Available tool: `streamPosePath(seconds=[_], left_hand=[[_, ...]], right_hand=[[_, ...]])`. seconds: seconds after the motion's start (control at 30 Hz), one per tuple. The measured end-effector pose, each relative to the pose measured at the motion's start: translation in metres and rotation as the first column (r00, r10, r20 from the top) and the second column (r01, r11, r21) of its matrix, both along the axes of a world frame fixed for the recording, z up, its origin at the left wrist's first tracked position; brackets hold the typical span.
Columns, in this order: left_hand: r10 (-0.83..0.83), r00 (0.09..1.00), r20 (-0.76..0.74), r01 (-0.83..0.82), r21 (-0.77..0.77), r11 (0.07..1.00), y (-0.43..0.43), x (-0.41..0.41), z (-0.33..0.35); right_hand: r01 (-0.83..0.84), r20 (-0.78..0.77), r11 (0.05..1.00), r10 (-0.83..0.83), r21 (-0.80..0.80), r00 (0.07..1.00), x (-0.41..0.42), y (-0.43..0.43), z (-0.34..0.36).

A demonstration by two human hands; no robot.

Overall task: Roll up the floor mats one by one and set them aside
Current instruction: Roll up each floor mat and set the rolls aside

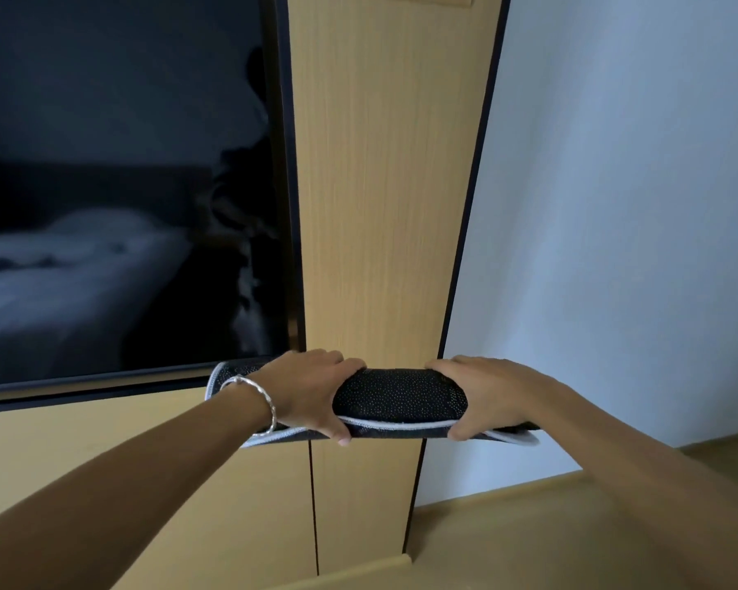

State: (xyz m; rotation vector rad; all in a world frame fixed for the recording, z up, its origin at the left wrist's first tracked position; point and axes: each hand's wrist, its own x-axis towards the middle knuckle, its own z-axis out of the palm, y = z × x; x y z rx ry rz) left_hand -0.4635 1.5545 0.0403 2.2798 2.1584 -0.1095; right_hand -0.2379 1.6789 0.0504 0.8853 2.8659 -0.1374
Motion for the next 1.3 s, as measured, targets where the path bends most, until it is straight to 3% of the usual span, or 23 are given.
streamPosePath(seconds=[0.4,0.67,0.9,1.3], left_hand=[[-0.069,0.965,0.253,0.145,-0.297,0.944,0.117,-0.032,-0.104],[0.055,0.937,0.345,0.104,-0.424,0.900,0.138,-0.036,-0.174],[0.186,0.941,0.282,-0.020,-0.503,0.864,0.126,-0.020,-0.267],[0.327,0.938,0.112,-0.217,-0.546,0.809,0.105,0.027,-0.496]], right_hand=[[0.220,0.224,0.947,-0.168,-0.232,0.960,-0.024,0.088,-0.075],[0.126,0.225,0.951,-0.062,-0.282,0.972,-0.032,0.125,-0.150],[-0.062,0.172,0.938,0.127,-0.340,0.977,-0.033,0.149,-0.265],[-0.166,0.197,0.888,0.272,-0.429,0.942,-0.010,0.141,-0.519]])
